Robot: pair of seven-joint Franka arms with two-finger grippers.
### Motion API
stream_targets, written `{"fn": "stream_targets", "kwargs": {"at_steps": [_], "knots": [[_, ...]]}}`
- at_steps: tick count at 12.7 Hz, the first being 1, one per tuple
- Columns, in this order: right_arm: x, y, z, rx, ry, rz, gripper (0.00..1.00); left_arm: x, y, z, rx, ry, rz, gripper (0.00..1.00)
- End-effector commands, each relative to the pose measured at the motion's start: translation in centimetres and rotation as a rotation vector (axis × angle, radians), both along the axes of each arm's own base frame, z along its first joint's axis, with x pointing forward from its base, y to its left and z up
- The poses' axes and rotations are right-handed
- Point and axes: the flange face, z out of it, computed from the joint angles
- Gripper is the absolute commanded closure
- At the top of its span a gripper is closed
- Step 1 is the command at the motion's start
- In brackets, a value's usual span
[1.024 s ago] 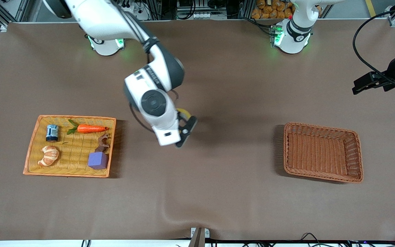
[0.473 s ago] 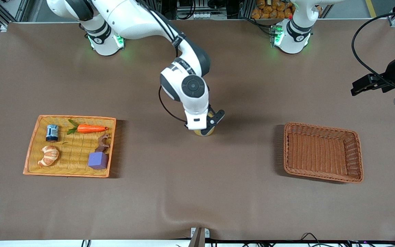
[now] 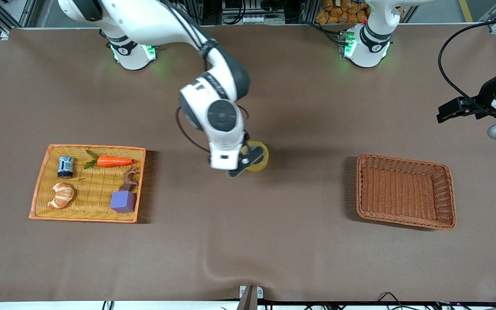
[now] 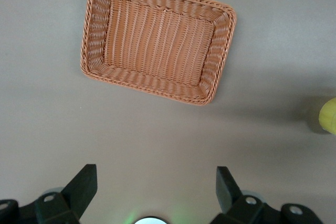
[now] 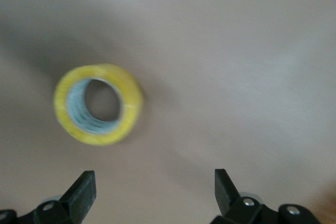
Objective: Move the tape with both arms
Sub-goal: 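Set the tape roll down and open the right gripper, then grasp the tape roll with the left gripper while the right gripper withdraws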
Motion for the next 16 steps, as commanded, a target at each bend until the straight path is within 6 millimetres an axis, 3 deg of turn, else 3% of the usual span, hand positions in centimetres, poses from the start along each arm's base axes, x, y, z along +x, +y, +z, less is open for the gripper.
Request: {"fn": "stream_targets", "kwargs": {"at_steps": [1, 2, 3, 5, 7, 9, 10, 14, 16], "knots": [[1.3, -9.7, 5.5, 0.028, -0.001, -0.021, 0.0, 1.4, -2.9, -3.2, 0.019, 0.059, -0.058, 0.0], [1.9, -12.8, 6.6, 0.022, 0.02, -0.031, 0.0, 1.9, -5.4, -4.7, 0.014, 0.081, -0.09, 0.0], [1.8, -14.7, 7.7, 0.006, 0.059, -0.042, 0.0, 2.2, -8.5, -6.2, 0.013, 0.092, -0.133, 0.0], [1.3, -16.0, 8.8, -0.003, 0.099, 0.008, 0.0, 2.7, -13.9, -9.2, 0.018, 0.111, -0.183, 0.0], [0.7, -17.5, 8.0, -0.02, 0.187, 0.019, 0.0, 3.4, -18.9, -12.7, 0.008, 0.091, -0.17, 0.0], [-0.3, -19.9, 11.4, -0.024, 0.204, -0.017, 0.0, 2.8, -24.9, -15.9, 0.007, 0.07, -0.186, 0.0], [-0.2, -20.7, 11.8, -0.027, 0.209, -0.03, 0.0, 2.3, -27.5, -17.7, 0.009, 0.065, -0.188, 0.0], [2.2, -27.1, 11.9, -0.009, 0.19, -0.127, 0.0, -0.2, -37.3, -25.2, 0.008, 0.024, -0.12, 0.0], [2.8, -29.3, 12.7, 0.007, 0.169, -0.16, 0.0, -1.2, -40.4, -29.4, -0.004, 0.006, -0.096, 0.0]]}}
